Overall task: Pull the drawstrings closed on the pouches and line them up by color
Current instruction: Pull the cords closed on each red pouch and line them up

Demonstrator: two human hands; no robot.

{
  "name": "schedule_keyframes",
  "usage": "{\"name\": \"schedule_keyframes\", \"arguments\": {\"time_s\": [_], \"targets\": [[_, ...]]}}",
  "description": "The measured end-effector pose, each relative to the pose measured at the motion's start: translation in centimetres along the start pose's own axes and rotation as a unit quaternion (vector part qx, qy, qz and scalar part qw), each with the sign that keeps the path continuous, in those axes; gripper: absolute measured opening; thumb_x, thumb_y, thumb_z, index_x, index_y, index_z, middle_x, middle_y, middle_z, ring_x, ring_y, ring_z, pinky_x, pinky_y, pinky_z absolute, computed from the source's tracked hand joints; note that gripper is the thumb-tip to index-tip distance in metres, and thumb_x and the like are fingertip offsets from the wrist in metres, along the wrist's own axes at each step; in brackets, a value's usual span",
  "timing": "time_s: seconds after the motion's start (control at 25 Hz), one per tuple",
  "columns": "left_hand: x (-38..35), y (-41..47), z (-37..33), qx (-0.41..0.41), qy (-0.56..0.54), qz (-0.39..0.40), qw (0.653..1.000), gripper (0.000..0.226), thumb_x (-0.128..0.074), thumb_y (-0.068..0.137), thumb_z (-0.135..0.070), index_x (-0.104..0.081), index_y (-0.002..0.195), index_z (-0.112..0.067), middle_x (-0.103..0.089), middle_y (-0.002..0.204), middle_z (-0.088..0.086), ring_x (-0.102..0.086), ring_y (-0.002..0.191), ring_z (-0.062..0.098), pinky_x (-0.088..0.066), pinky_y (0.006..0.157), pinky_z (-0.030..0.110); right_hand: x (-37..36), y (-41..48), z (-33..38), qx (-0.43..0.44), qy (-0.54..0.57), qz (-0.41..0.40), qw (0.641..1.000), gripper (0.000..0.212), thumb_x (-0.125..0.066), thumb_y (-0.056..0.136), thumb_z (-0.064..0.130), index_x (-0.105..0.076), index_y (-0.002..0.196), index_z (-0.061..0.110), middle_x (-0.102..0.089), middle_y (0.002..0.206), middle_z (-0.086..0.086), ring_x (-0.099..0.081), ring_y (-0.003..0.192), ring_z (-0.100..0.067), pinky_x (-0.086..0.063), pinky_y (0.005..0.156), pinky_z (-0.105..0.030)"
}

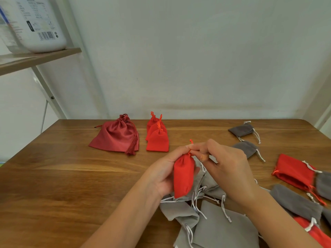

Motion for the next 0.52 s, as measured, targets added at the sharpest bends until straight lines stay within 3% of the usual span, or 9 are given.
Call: {"name": "schedule_keyframes", "arguments": {"time_s": [0.08,0.2,0.32,0.52], "targets": [[0.1,0.13,-0.18,-0.08,0.073,-0.035,0.994,0.021,-0.068,0.074,-0.02,-0.077,0.089,-0.008,-0.063,0.072,0.005,-0.057,0.06,0.01,-0.047,0.061,0.023,0.0,0.16,-0.09,-0.031,0.008,-0.01,0.999,0.016,-0.055,0.089,0.029,-0.046,0.079,0.02,-0.072,0.076,0.002,-0.068,0.065,-0.013,-0.05,0.052,-0.026],[0.08,0.24,-0.15,-0.186,0.153,-0.022,0.97,0.045,-0.074,0.067,-0.022,-0.07,0.105,0.001,-0.064,0.082,0.01,-0.058,0.07,0.01,-0.047,0.064,0.019,0.38,0.31,-0.42,-0.083,0.046,-0.043,0.995,0.025,-0.061,0.087,0.023,-0.039,0.08,0.031,-0.072,0.091,0.009,-0.068,0.082,-0.006,-0.052,0.06,-0.021],[0.03,0.36,0.14,-0.252,0.204,-0.021,0.946,0.037,-0.08,0.063,-0.018,-0.075,0.098,-0.009,-0.064,0.087,0.01,-0.057,0.083,0.016,-0.047,0.079,0.028,0.51,0.3,-0.5,-0.13,0.087,-0.052,0.986,0.022,-0.053,0.087,0.033,-0.035,0.076,0.039,-0.065,0.096,0.018,-0.064,0.094,-0.001,-0.053,0.068,-0.02],[-0.58,-0.01,0.16,-0.329,0.25,-0.083,0.907,0.021,-0.077,0.074,-0.004,-0.074,0.08,-0.023,-0.065,0.079,0.0,-0.058,0.074,0.007,-0.048,0.068,0.019,0.03,0.45,0.06,-0.056,0.0,-0.049,0.997,0.031,-0.06,0.084,0.007,-0.034,0.077,0.024,-0.071,0.086,0.002,-0.061,0.077,-0.012,-0.048,0.062,-0.022]]}}
Point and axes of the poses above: each hand's wrist, its own y-axis towards the middle knuckle, its own x-axis out of the back of the hand, z = x × y, the point moved 2 cm from there along y, towards the middle knuckle
